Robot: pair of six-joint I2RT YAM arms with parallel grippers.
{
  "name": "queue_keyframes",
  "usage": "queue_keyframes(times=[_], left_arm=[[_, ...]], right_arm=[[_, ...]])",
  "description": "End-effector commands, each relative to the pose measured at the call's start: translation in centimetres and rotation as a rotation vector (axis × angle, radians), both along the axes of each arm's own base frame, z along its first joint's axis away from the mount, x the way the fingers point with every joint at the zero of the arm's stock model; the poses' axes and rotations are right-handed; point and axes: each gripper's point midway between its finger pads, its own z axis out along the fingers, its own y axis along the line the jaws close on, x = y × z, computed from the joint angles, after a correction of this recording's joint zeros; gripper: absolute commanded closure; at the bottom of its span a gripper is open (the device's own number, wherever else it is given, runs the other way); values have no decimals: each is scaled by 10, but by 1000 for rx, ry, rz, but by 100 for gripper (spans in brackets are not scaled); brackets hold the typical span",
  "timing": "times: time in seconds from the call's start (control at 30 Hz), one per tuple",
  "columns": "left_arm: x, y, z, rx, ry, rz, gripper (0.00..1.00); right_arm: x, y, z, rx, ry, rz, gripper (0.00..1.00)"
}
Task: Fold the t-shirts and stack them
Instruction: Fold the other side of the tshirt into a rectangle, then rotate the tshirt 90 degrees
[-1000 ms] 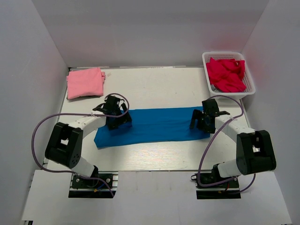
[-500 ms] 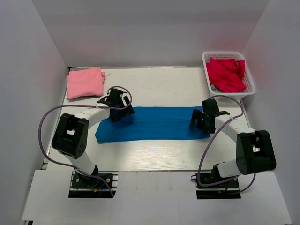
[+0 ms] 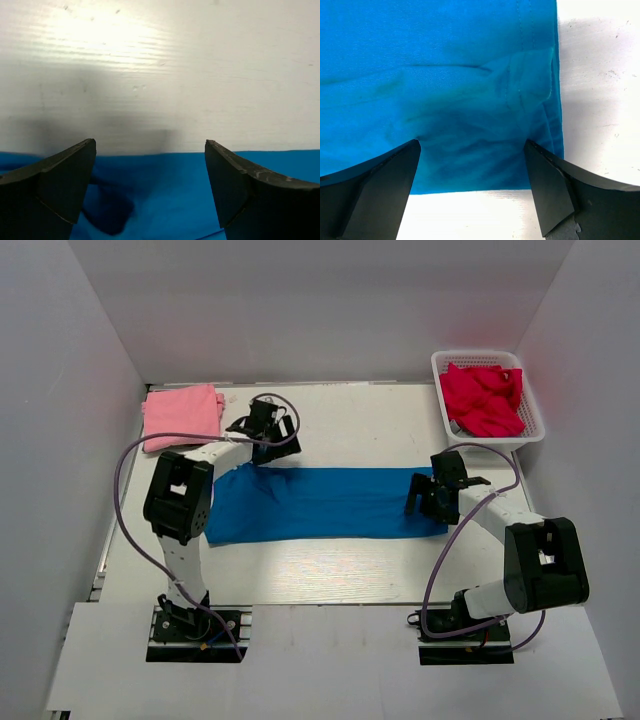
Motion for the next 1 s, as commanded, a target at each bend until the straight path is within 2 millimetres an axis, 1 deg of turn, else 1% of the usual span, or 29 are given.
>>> queue_keyframes(times=[0.0,0.03,0.1,0.13,0.17,0.23,0.27,0.3,0.33,0.37,0.4,0.43,0.47,0.5,0.53,0.57,0.6,0.63,0.67,0.7,0.73,0.77,0.8,0.83,0.87,0.9,0.93,0.97], left_arm=[[16,-17,50,-1,-136,-109,0],[15,-14,59,5,-149,-100,0],[14,-4,69,39,-162,-64,0],[13,7,74,80,-170,-25,0],[11,18,87,91,-192,3,0],[5,35,99,117,-203,44,0],[-2,37,101,105,-204,55,0],[-10,42,121,103,-238,69,0],[-18,49,126,103,-230,101,0],[-30,56,123,111,-214,125,0],[-38,60,125,107,-207,149,0],[-55,67,125,76,-193,205,0],[-70,77,115,93,-148,254,0],[-83,80,107,81,-109,285,0],[-101,86,87,89,-44,311,0],[-117,86,80,60,3,338,0],[-126,85,70,47,31,339,0],[-142,87,50,51,80,337,0],[-146,83,42,24,99,333,0],[-151,82,35,20,118,325,0],[-160,83,23,23,152,327,0],[-158,84,20,9,161,359,0],[-162,86,11,22,183,360,0],[-159,84,5,21,192,368,0],[-154,85,3,26,182,374,0],[-148,83,6,22,175,374,0],[-143,84,6,21,175,383,0],[-138,84,0,35,190,397,0]], right_arm=[[2,-3,7,-14,-20,4,10],[0,-3,7,-14,-18,6,10],[4,0,15,-1,-45,12,10],[4,-1,17,-6,-49,12,10],[6,1,25,5,-78,13,10],[9,1,31,11,-99,16,10],[11,2,40,17,-129,17,10],[11,1,44,15,-139,6,10],[13,0,49,13,-154,5,10],[13,1,60,17,-190,7,10],[15,1,64,22,-205,6,10],[17,2,73,27,-235,10,10],[18,6,77,50,-248,21,10],[22,7,83,53,-269,25,10],[27,8,90,51,-288,20,10],[30,4,91,29,-296,5,10],[32,5,85,20,-273,9,10],[39,7,91,22,-285,12,10],[42,14,93,50,-286,32,10],[47,19,85,58,-265,45,10],[54,24,91,73,-282,59,10],[61,32,88,103,-281,85,10],[66,34,87,105,-288,87,10],[72,42,86,136,-270,103,10],[79,47,82,148,-252,108,10],[87,50,85,158,-258,104,10],[88,54,68,175,-208,109,10],[97,56,71,183,-218,108,10]])
